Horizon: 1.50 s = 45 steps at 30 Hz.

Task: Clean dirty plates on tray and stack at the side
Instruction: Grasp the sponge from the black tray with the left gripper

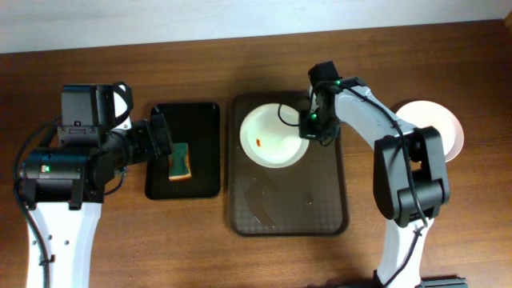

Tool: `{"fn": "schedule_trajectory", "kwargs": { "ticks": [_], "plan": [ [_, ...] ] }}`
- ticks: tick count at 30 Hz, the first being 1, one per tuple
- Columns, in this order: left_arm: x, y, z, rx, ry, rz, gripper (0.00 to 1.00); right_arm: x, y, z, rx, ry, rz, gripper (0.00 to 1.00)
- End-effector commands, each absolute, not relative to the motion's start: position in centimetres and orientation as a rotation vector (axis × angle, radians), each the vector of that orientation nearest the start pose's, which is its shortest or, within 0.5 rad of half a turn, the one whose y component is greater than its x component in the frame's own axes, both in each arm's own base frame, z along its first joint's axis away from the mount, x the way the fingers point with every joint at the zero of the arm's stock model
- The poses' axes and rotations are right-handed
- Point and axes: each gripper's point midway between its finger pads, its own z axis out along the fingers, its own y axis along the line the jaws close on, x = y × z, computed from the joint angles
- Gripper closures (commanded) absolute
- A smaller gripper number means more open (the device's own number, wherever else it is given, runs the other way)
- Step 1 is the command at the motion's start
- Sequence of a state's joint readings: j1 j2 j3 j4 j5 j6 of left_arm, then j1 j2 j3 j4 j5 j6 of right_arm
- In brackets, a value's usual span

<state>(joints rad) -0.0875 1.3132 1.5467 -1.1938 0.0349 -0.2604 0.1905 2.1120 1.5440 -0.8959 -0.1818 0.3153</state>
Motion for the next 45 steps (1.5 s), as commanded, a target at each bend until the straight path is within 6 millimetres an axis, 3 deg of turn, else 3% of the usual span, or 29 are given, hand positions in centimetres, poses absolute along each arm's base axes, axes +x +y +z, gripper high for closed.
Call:
{"fn": "schedule_trajectory", "kwargs": {
  "ticks": [1,4,7,9,13,15,17,18,24,28,31,37,38,40,41,42,44,45],
  "plan": [
    [31.7,-3.6,28.6,-0.182,2.527,-0.194,0.0,38.1,11.0,4.3,0.314,3.118,0.34,0.75],
    [31.7,-3.5,28.5,-0.182,2.531,-0.194,0.0,38.1,9.8,4.1,0.124,3.125,0.234,0.62],
    [31.4,-3.5,28.1,-0.184,2.548,-0.191,0.0,40.3,9.1,3.9,-0.139,3.028,0.15,0.6],
    [31.3,-3.5,27.4,-0.186,2.568,-0.188,0.0,41.0,9.4,3.3,-0.217,3.001,0.153,0.6],
    [31.5,-4.5,25.5,-0.155,2.63,-0.188,0.0,40.9,9.8,1.0,-0.219,3.019,0.193,0.62],
    [31.6,-5.2,24.6,-0.128,2.659,-0.19,0.0,40.6,10.0,-0.1,-0.22,3.029,0.208,0.72],
    [32.0,-5.9,23.5,-0.099,2.697,-0.182,0.0,40.2,9.9,-0.7,-0.218,3.045,0.209,0.93],
    [32.3,-6.2,22.7,-0.089,2.723,-0.168,0.0,40.1,10.0,-0.7,-0.205,3.051,0.221,0.96],
    [33.6,-6.5,17.6,-0.074,2.878,-0.078,0.0,37.3,9.7,-0.7,0.184,3.183,0.219,0.96],
    [34.2,-5.4,13.1,-0.199,2.981,0.059,0.02,36.9,9.6,-0.7,0.263,3.198,0.21,0.96],
    [34.5,-5.4,8.7,-0.203,3.067,0.101,0.16,36.9,9.6,-0.7,0.254,3.198,0.21,0.96],
    [37.6,-5.0,2.8,-0.205,3.063,0.193,0.65,37.0,9.6,-0.7,0.227,3.194,0.212,0.96],
    [37.8,-5.0,1.8,-0.204,3.07,0.192,0.69,37.0,9.6,-0.7,0.227,3.194,0.212,0.96],
    [37.8,-5.0,-0.3,-0.203,3.103,0.21,0.62,37.0,9.6,-0.7,0.228,3.194,0.213,0.96],
    [37.7,-5.0,-1.3,-0.201,3.12,0.219,0.63,37.0,9.7,-0.7,0.227,3.192,0.213,0.96],
    [37.6,-5.0,-2.4,-0.201,3.136,0.224,0.72,37.0,9.7,-0.7,0.227,3.192,0.213,0.96],
    [37.4,-5.3,-3.1,-0.201,3.157,0.203,1.0,37.0,9.7,-0.7,0.227,3.192,0.214,0.96],
    [37.2,-5.6,-3.1,-0.201,3.167,0.174,1.0,37.0,9.7,-0.7,0.227,3.192,0.213,0.96]
  ]
}}
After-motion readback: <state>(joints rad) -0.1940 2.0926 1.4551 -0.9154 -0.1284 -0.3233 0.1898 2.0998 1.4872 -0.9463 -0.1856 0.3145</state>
